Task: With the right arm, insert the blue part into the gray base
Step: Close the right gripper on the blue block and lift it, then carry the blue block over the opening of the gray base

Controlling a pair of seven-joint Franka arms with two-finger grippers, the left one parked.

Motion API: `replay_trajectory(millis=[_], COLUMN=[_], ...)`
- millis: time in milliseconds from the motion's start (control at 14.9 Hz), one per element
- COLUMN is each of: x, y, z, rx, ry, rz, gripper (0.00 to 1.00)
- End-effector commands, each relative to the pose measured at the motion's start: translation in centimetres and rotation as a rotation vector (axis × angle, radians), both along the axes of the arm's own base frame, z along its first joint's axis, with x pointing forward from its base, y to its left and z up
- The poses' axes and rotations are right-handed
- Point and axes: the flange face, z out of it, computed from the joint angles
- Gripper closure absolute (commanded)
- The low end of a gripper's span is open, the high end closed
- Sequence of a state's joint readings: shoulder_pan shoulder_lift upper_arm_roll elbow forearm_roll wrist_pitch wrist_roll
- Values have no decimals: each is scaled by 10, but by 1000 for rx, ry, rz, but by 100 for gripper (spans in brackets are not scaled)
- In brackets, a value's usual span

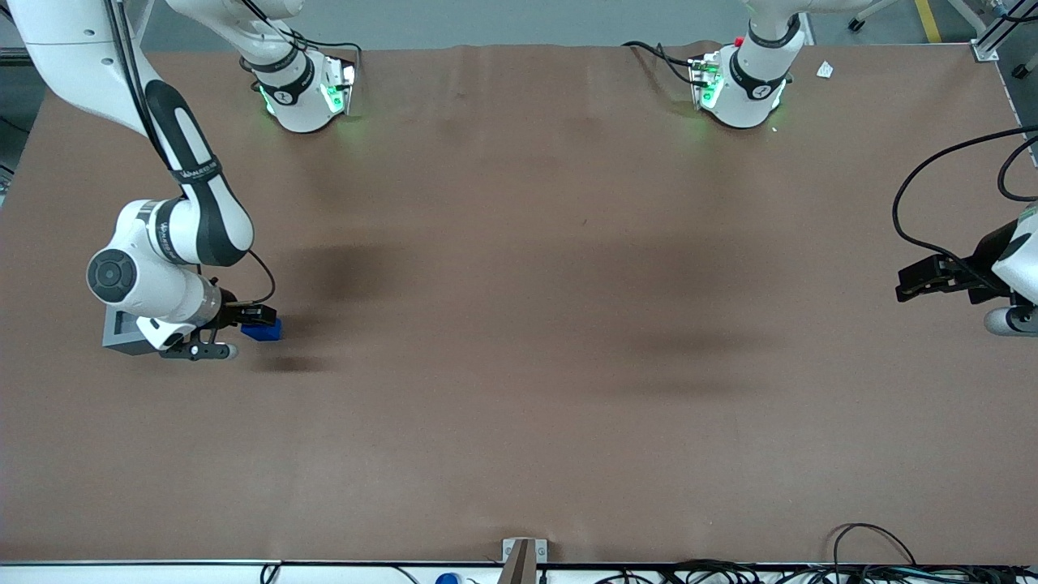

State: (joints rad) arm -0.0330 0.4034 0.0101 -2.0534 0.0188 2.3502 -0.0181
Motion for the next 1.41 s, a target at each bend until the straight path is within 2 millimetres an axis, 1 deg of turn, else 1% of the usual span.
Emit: replay_trajectory(millis=[0,134,268,402,536,670,737,804,939,1006,1073,1140,1341], x=[-4,-4,-4,-4,-4,-2,5,13,28,33,34,33,26], y=[-3,-2,-2,-3,-3,0,-1,-7,-25,-37,-45,-56,-107], z=[0,0,0,0,0,6,21,38,75,87,90,98,115], rx=[-1,0,0,-1,-1,0,1,2,2,-6,-9,-5,11], ry=[-7,-7,-7,-7,-5,16,25,46,94,91,87,75,53], rz=[11,13,13,11,10,7,7,7,8,12,35,59,101], gripper=[36,42,52,70,84,95,97,98,99,99,99,100,100])
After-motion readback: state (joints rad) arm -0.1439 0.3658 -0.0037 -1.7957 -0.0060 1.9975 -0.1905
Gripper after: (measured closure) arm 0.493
